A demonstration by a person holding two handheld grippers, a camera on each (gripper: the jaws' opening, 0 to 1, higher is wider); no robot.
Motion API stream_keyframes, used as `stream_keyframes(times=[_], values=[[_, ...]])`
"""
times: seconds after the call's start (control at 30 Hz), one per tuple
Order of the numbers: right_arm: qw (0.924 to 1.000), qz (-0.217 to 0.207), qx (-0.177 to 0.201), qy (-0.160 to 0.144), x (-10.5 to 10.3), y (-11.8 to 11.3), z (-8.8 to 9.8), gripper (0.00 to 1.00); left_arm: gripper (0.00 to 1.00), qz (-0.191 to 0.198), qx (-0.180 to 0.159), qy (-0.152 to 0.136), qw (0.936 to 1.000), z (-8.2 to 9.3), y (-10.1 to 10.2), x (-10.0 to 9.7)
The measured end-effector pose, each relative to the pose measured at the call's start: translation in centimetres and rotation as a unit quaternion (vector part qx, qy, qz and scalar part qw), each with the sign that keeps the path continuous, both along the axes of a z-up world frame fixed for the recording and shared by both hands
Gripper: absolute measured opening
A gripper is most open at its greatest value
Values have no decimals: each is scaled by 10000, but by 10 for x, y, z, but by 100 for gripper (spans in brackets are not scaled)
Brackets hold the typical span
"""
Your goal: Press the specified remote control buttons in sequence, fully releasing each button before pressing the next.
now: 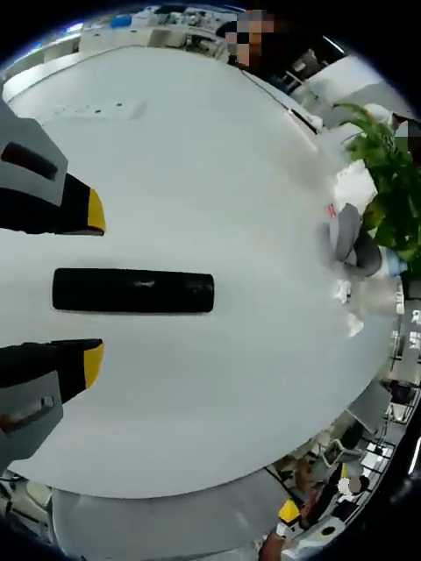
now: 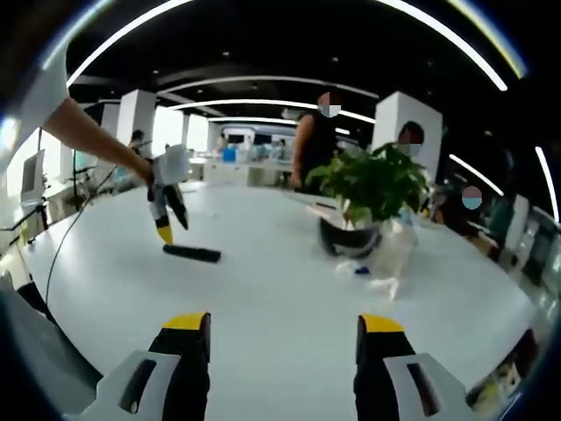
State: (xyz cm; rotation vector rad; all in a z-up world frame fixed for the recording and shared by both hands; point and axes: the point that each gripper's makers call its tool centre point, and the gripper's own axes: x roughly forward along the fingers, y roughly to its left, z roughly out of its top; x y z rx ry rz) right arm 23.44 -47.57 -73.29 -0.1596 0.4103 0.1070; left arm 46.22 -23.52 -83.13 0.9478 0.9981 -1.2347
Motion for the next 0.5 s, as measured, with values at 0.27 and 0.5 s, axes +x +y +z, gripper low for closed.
stream_keyframes(times=[0.27, 0.5], values=[[10000, 14, -35, 43, 0, 0, -1, 65, 43, -34, 369, 38, 9993, -21, 11, 8], [9999, 16, -65, 97, 0, 0, -4, 65, 39, -2, 540, 69, 9985, -32, 14, 8]])
